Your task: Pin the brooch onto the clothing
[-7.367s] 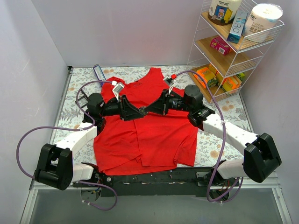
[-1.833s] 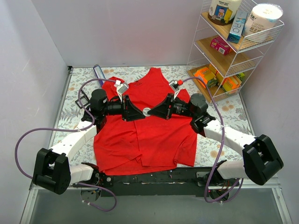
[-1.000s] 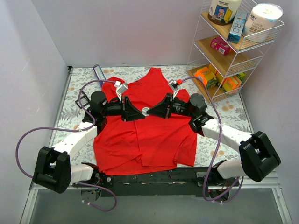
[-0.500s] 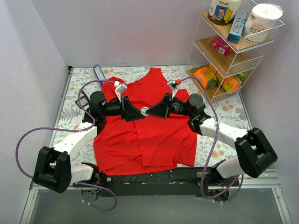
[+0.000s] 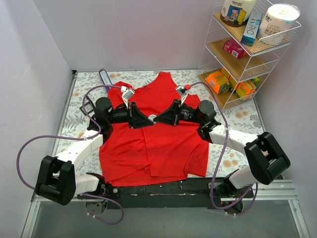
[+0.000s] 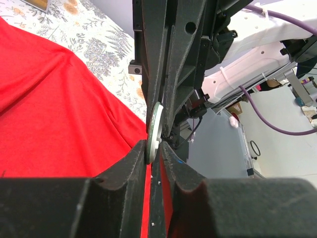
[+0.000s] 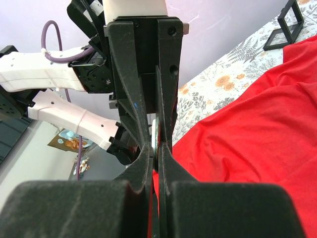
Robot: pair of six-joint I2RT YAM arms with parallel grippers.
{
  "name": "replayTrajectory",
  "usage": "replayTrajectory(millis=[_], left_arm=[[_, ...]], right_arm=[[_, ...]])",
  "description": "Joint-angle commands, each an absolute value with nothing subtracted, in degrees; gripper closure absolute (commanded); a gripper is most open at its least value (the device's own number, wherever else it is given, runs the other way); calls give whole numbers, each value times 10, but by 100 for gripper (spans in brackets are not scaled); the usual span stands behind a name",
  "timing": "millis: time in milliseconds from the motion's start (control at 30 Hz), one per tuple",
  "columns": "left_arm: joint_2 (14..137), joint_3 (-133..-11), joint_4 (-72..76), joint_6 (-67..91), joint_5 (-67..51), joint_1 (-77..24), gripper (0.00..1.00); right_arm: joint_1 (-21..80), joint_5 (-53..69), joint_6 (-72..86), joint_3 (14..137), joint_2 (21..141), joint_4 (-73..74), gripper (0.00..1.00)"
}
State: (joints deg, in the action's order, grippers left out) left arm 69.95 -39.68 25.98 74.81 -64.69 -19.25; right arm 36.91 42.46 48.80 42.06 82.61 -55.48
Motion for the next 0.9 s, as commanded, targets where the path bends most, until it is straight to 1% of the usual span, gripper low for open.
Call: replayTrajectory(millis=[0, 33, 67, 233, 300, 400, 467, 500, 533, 567, 600, 633, 667, 700, 733, 833, 867], left_arm=[[681, -388, 286, 744, -637, -194, 87], [679, -387, 287, 744, -637, -194, 89], [679, -386, 288, 744, -637, -194, 93], [683, -390, 283, 745, -646, -194, 94], [683, -391, 283, 743, -648, -194, 100], [680, -392, 277, 734, -652, -194, 100], [682, -395, 264, 730, -657, -194, 100], [692, -398, 256, 724, -664, -194, 100], [697, -408, 246, 719, -672, -194, 100], [704, -411, 238, 719, -688, -194, 100], [713, -412, 238, 720, -694, -195, 100], [718, -415, 236, 721, -699, -199, 100], [721, -418, 227, 718, -703, -202, 100], [725, -420, 217, 713, -709, -206, 100], [733, -424, 206, 697, -714, -218, 100], [746, -444, 147, 666, -736, -253, 100], [755, -459, 94, 624, -737, -263, 100]], right_arm=[[374, 437, 516, 410, 841, -620, 99], [374, 436, 518, 410, 843, -624, 99], [374, 436, 517, 410, 845, -624, 99], [374, 432, 517, 407, 846, -625, 99], [374, 433, 518, 407, 847, -625, 99], [374, 429, 506, 407, 839, -613, 99], [372, 419, 459, 417, 815, -549, 97], [371, 415, 430, 424, 805, -512, 93], [371, 405, 404, 433, 795, -425, 89], [371, 402, 349, 454, 776, -381, 78], [371, 400, 325, 462, 767, -340, 73], [371, 389, 303, 474, 759, -257, 68], [371, 385, 276, 492, 744, -219, 62], [371, 383, 238, 503, 737, -184, 60], [370, 377, 216, 514, 733, -118, 58], [370, 370, 160, 553, 718, -17, 52], [370, 371, 153, 561, 714, -1, 38]])
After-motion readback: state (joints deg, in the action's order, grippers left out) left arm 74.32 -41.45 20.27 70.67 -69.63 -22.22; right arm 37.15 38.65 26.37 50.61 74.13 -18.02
